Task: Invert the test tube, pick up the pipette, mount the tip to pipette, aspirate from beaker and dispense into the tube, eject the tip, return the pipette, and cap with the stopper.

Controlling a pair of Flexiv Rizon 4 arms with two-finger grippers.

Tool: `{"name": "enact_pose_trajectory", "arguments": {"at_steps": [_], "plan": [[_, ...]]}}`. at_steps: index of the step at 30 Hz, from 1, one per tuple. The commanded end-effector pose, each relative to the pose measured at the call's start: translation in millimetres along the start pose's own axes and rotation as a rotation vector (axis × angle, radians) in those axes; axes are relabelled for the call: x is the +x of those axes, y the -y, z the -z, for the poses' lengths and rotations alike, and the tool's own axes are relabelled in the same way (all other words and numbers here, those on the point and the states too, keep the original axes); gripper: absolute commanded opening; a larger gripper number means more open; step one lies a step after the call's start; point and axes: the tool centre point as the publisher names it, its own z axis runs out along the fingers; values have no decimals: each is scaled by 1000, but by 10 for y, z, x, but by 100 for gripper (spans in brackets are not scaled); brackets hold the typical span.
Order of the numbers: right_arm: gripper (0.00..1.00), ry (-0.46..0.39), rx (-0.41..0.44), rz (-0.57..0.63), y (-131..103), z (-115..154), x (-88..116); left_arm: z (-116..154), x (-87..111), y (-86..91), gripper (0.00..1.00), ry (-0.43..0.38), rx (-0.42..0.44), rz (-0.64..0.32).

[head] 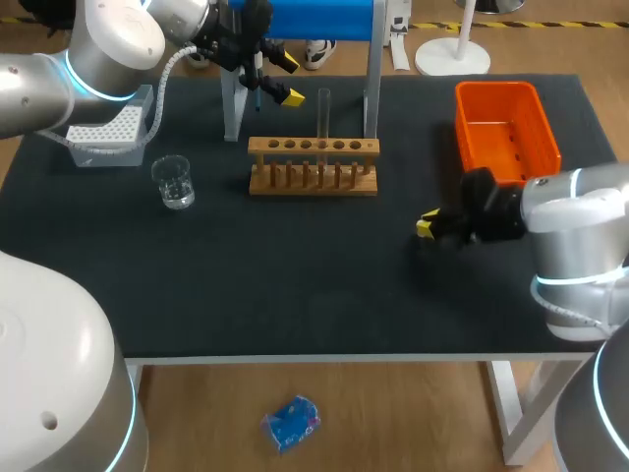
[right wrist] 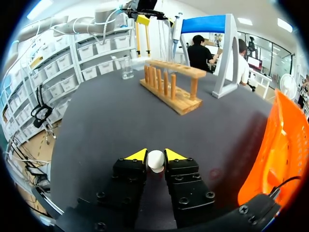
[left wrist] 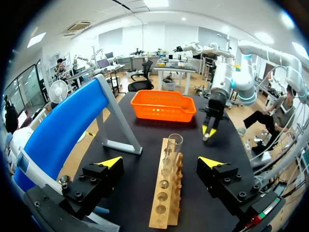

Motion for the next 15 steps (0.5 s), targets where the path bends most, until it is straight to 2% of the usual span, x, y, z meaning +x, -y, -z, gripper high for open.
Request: {"name": "enact_pose_trajectory", "arguments": {"at_steps": [1,5,13,15], "plan": [[0,-19,9,11,-149,195,-2,9,-15,6,100,-6,-4,1],[0,-91,15,71,-376,359,-29,9,-15,6,100,-6,-4,1],[0,-309,13,253,-927,658,-24,9,-15,6,100,-6,-4,1],[0,-340,18,286,-1069,703,-16,9,-15,6,100,-6,-4,1]]}}
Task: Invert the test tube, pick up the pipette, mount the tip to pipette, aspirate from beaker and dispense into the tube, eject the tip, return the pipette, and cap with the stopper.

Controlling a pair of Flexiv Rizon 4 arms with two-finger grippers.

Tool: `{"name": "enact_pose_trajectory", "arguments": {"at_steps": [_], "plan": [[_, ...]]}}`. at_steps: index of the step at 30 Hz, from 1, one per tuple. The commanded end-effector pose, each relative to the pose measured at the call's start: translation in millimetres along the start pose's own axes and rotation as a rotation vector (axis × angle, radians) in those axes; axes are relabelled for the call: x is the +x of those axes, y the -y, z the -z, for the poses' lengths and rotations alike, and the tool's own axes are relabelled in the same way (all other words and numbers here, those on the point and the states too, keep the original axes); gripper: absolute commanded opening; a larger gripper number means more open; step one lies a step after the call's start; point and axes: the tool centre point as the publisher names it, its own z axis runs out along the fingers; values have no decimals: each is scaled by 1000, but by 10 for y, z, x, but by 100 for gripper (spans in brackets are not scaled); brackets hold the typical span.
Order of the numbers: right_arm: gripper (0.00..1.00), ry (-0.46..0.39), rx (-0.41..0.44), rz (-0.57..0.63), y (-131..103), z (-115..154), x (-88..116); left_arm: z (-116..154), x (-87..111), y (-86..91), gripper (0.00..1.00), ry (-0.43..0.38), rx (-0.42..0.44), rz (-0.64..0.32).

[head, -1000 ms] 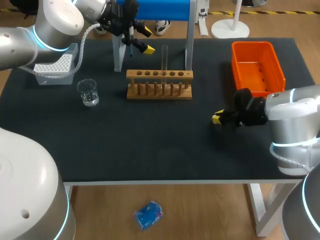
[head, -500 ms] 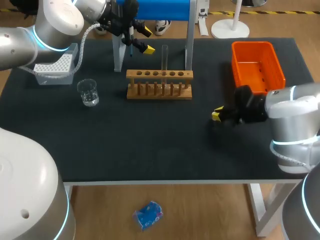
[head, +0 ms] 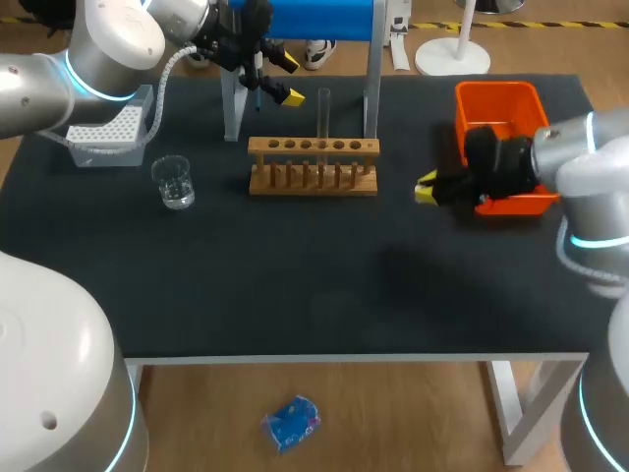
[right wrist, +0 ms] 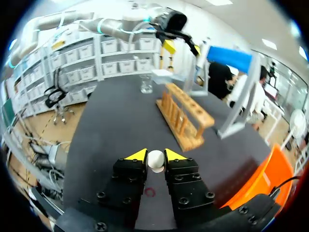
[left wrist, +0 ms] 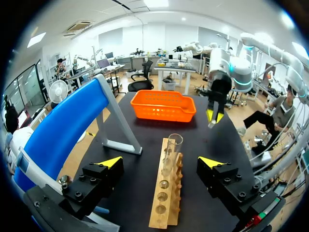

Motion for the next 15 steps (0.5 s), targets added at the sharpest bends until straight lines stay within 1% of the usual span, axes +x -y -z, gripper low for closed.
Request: {"name": "enact_pose_trajectory", "arguments": {"at_steps": [1,3,4,8,15], "plan": [[0,-217,9,47,-300,341,-106,9,-15,6,100,-6,-4,1],[0,-235,17,70,-416,358,-135,9,-15,6,100,-6,-4,1],[0,-247,-3,72,-498,354,-170,9,-15,6,100,-6,-4,1],[0,-269,-19,72,-694,312,-280,9,-15,6,100,-6,-4,1],[0,-283,-9,68,-1098,137,-495,9,-15,6,100,-6,-4,1]]}}
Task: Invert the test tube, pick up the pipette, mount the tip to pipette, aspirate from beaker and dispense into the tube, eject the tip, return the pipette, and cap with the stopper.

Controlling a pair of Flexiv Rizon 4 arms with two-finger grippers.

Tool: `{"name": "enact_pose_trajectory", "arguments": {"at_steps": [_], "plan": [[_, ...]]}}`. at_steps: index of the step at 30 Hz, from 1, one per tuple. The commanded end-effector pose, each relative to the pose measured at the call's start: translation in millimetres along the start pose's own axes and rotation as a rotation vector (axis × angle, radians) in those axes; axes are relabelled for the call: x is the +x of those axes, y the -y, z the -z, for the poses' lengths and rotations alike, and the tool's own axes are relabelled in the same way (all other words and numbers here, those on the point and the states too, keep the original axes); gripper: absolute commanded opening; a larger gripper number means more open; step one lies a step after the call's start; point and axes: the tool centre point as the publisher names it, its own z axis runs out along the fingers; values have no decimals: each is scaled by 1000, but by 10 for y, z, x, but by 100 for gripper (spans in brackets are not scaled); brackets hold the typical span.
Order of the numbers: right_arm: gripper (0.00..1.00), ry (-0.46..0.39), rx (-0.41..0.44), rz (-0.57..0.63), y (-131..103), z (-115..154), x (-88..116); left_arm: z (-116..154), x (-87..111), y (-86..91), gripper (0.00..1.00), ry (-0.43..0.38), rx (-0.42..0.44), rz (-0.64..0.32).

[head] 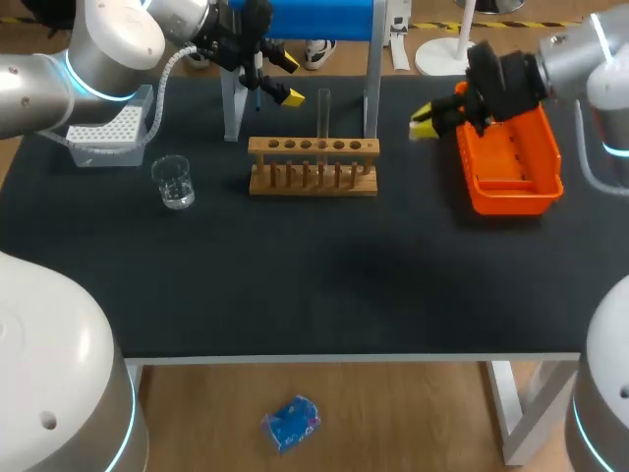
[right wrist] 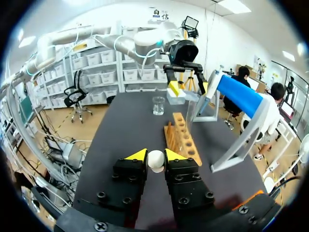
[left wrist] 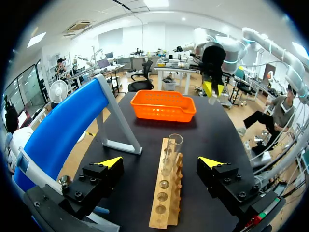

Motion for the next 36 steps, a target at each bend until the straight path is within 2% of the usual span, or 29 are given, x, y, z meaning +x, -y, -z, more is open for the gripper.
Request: {"name": "enact_pose_trajectory", "arguments": {"at_steps": [1,7,25,26,30,36], "plan": [[0,-116,25,-5,-223,-146,-191,9,-16,6,100,-6,-4,1],[0,-107,8,30,-532,-308,-341,9,-16,6,100,-6,-4,1],[0,-107,8,30,-532,-308,-341,9,-16,6,100,-6,-4,1],[0,-94,28,34,-522,-310,-346,9,-16,6,100,-6,-4,1],[0,-72,45,46,-593,-383,-485,9,-16,6,100,-6,-4,1],[0,-99,46,77,-754,-581,-682,9,-16,6,100,-6,-4,1]]}}
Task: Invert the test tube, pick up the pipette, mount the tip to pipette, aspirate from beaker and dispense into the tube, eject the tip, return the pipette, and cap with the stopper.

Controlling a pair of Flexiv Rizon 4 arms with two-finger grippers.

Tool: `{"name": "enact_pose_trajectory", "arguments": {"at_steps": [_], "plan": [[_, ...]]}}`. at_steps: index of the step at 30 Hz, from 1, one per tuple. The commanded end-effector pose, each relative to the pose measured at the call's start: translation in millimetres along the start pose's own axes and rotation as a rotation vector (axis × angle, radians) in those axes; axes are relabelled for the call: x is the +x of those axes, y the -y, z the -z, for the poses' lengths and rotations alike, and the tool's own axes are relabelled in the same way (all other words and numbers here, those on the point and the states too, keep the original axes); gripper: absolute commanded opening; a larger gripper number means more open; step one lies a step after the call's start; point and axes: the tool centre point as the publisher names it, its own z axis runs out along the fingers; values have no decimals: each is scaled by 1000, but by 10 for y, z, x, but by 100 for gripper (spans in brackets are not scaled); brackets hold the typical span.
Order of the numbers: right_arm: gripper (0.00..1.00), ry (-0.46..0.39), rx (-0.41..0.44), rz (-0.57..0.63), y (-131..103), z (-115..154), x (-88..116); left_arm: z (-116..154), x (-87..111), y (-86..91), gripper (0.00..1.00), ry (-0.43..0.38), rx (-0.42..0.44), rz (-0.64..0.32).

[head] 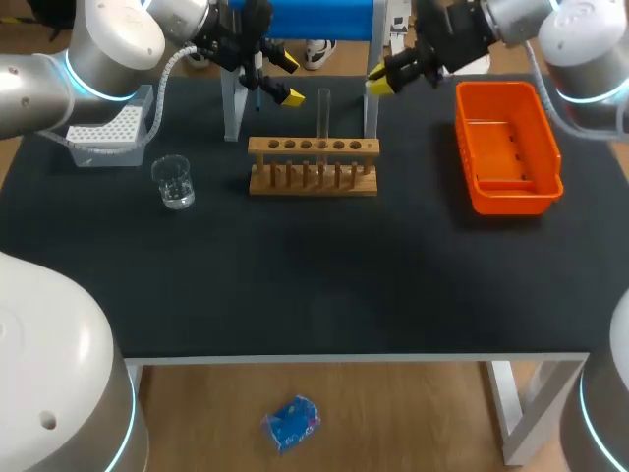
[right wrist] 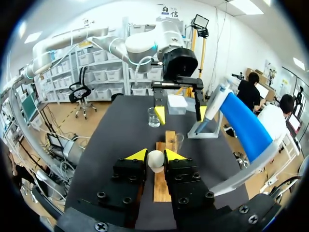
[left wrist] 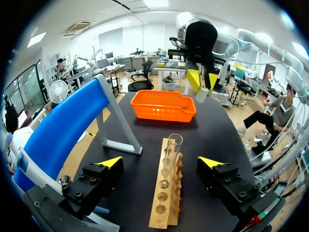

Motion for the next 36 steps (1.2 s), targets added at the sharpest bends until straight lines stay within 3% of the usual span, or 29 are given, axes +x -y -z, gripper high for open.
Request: {"name": "enact_pose_trajectory", "arguments": {"at_steps": [1,18,28,36], "plan": [[0,-39,9,10,-101,-186,-239,8,-16,6,100,-6,-4,1],[0,-65,8,51,-245,-656,-626,8,-16,6,100,-6,-4,1],[0,-85,12,51,-253,-754,-719,8,-16,6,100,-6,-4,1],[0,-98,7,37,-230,-791,-636,8,-16,6,100,-6,-4,1]]}}
